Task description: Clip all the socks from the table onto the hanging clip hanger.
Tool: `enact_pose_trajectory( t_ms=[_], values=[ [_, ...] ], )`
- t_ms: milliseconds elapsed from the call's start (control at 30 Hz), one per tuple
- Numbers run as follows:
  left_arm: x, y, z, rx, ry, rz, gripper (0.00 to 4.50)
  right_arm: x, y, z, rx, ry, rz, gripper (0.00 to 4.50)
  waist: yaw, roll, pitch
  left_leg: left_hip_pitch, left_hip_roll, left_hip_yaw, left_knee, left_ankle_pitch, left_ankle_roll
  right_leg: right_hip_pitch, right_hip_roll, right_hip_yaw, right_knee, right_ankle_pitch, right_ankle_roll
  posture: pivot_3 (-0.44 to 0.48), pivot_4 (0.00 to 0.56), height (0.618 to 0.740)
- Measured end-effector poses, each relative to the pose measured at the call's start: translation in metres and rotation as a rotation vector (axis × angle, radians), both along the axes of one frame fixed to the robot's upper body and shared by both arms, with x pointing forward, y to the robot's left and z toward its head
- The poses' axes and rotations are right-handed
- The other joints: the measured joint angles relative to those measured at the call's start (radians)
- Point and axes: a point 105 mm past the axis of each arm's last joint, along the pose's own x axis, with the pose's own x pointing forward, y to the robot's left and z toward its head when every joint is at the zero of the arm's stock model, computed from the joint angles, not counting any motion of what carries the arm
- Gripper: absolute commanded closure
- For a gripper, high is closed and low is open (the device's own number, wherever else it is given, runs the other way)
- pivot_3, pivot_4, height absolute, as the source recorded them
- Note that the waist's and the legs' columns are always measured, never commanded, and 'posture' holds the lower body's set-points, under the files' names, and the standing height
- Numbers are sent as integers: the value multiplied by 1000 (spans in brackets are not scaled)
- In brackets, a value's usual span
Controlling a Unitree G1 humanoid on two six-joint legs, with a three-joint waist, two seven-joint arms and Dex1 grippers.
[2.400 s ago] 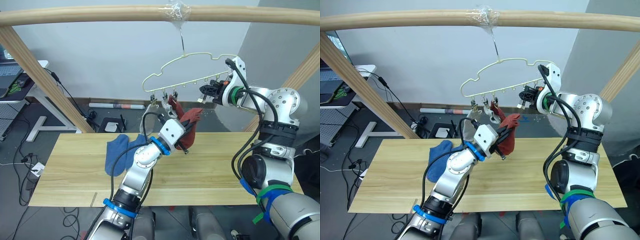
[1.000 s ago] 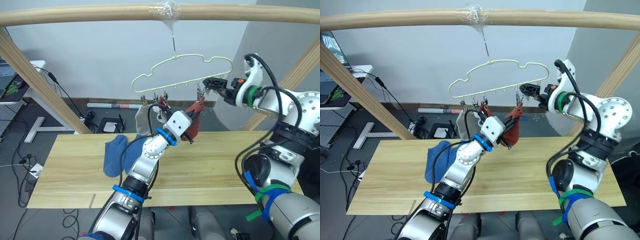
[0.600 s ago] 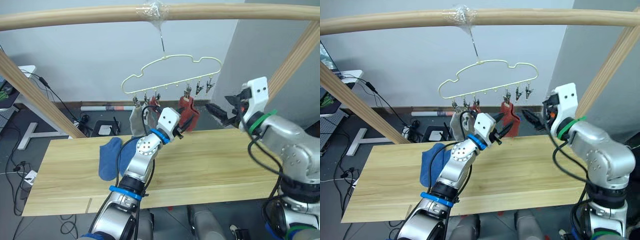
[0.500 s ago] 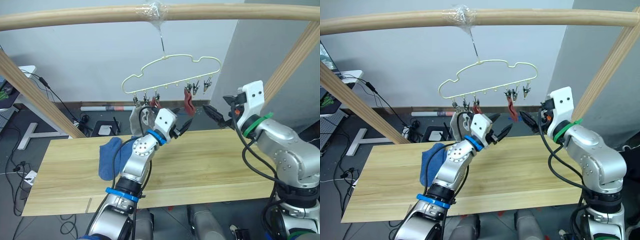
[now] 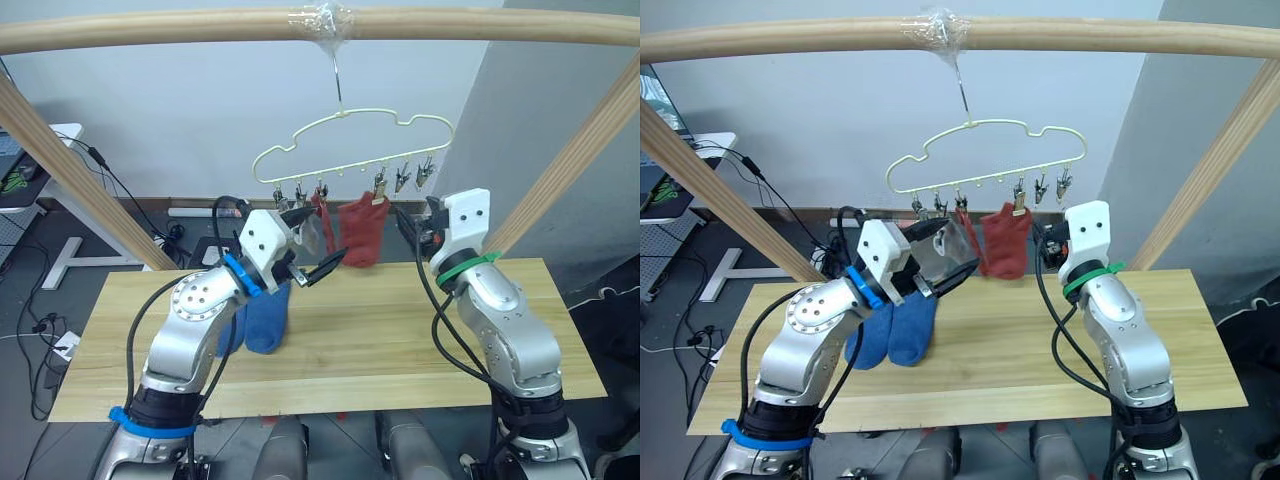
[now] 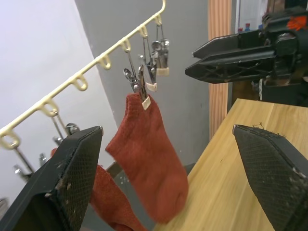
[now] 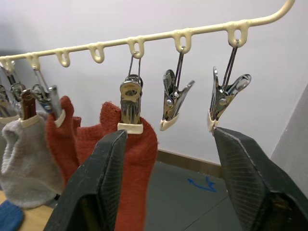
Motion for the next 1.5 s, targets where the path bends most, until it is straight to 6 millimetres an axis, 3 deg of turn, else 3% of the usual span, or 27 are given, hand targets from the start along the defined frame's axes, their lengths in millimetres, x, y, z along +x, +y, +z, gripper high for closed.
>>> enact_pose_trajectory(
  t_ms=[67,167,567,767,933,1500],
  values=[
    [-4,-1,-1,-1,5,-4,0,2,-1,-1,-5,-4,-12,2857,2,0,0,0,0,0,0,0,0,0,0,0,0,0,0,94,212,740],
    [-7,0,-6,0,30,-1,0,5,-1,-4,-11,0,-23,2857,3,0,0,0,0,0,0,0,0,0,0,0,0,0,-1,107,204,740],
    [-7,-3,3,-7,12,6,0,27,6,-5,-16,-15,-43,2857,4,0,0,0,0,0,0,0,0,0,0,0,0,0,-1,121,211,740],
    [-7,-5,9,-6,-10,-1,0,45,14,3,-17,-44,-55,2857,4,0,0,0,0,0,0,0,0,0,0,0,1,0,-1,132,216,740],
    [-6,-4,11,-6,-9,3,0,58,11,-2,-20,-27,-89,2857,5,0,0,0,0,0,0,0,0,0,0,0,1,1,-1,132,216,740],
    [-3,-5,31,-32,-48,6,0,64,16,6,-8,-57,-97,2857,5,0,0,0,0,0,0,0,0,0,0,0,1,1,-2,131,223,740]
  ],
)
